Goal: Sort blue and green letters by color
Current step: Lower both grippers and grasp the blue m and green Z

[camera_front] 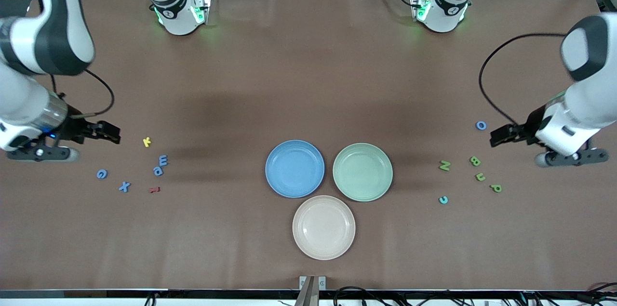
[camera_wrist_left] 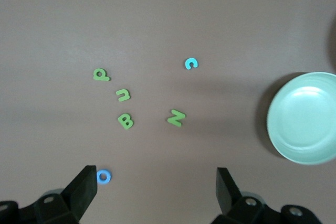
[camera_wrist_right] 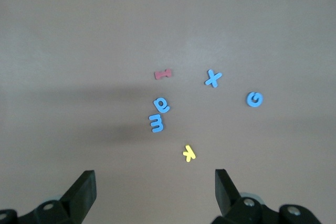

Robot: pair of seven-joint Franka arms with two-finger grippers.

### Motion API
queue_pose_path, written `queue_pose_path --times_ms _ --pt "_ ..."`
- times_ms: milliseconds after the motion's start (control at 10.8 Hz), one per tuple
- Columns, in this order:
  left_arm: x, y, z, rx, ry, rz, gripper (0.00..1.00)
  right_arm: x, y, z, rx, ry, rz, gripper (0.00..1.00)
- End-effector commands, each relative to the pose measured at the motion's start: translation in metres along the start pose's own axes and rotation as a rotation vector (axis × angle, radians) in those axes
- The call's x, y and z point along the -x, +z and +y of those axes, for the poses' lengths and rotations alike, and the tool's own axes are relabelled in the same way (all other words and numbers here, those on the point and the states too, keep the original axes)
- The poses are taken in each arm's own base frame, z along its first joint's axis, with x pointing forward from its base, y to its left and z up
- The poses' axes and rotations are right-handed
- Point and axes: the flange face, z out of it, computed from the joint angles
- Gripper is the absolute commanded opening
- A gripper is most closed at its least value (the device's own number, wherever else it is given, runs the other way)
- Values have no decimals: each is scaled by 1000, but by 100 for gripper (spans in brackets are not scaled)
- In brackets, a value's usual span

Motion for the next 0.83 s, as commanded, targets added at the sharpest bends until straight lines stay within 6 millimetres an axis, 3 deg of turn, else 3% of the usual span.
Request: queue_pose_path --times_ms 0,185,370,648,741 --pt "4 103 -5 4 2 38 100 3 79 -8 12 -19 -15 100" --pt "8 165 -2 10 28 59 100 -3 120 -11 13 -24 -18 100" --pt "14 213 14 12 65 51 100 -3 151 -11 14 -25 -45 100" --pt "28 272 8 14 239 75 100 19 212 -20 11 -48 -2 100" --pt "30 276 4 12 299 79 100 22 225 -23 11 -82 -4 100"
